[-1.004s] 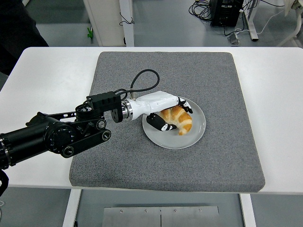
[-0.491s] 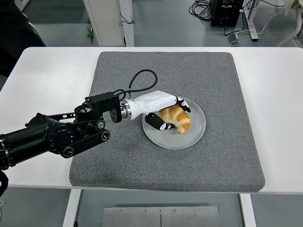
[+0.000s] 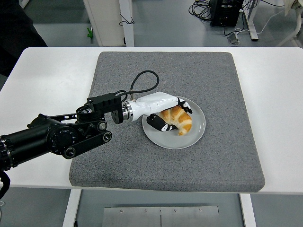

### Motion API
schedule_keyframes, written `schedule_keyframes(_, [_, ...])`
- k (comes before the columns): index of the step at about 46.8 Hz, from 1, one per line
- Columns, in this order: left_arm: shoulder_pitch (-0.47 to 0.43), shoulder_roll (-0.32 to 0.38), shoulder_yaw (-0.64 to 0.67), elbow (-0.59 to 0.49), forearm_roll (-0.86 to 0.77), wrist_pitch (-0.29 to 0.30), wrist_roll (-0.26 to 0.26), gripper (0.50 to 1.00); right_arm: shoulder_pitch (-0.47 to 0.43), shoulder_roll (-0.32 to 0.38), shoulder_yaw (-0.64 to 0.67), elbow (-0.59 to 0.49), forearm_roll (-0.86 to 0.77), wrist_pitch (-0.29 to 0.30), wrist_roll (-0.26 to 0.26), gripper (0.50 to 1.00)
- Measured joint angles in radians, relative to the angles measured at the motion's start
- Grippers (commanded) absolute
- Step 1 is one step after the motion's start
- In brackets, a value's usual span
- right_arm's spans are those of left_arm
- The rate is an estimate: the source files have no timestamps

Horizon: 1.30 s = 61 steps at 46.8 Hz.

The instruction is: Place the bread on the plate

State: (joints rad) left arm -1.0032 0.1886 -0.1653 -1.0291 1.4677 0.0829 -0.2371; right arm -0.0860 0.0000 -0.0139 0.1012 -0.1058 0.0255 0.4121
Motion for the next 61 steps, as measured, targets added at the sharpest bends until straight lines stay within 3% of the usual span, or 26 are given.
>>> schedule_keyframes(4, [0.0, 0.0, 0.001, 0.0, 0.0, 0.0, 0.0, 0.667, 0.0, 0.0, 0.0, 0.0, 0.0, 0.0, 0.0, 1.0])
schedule_keyframes(9, [0.0, 0.0, 0.001, 0.0, 0.0, 0.0, 0.0, 0.769, 0.0, 0.0, 0.0, 0.0, 0.0, 0.0, 0.0, 1.0])
schedule_keyframes(13, [0.0, 0.0, 0.001, 0.0, 0.0, 0.0, 0.0, 0.804, 0.0, 0.0, 0.0, 0.0, 0.0, 0.0, 0.0, 1.0])
schedule_keyframes(27, [0.0, 0.001, 0.015, 0.0, 0.001, 0.0, -0.003, 0.83, 0.0, 0.0, 0.0, 0.0, 0.0, -0.001, 0.0, 1.0])
schedule_keyframes(44, [-0.007, 0.003, 0.011, -0.001, -0.011, -0.002, -0.013, 0.948, 0.0, 0.0, 0.0, 0.0, 0.0, 0.0, 0.0, 1.0])
schedule_keyframes(61, [-0.017, 0.014, -0.005, -0.017, -0.055, -0.015, -0.013, 0.958, 0.0, 0.0, 0.0, 0.0, 0.0, 0.0, 0.0, 1.0])
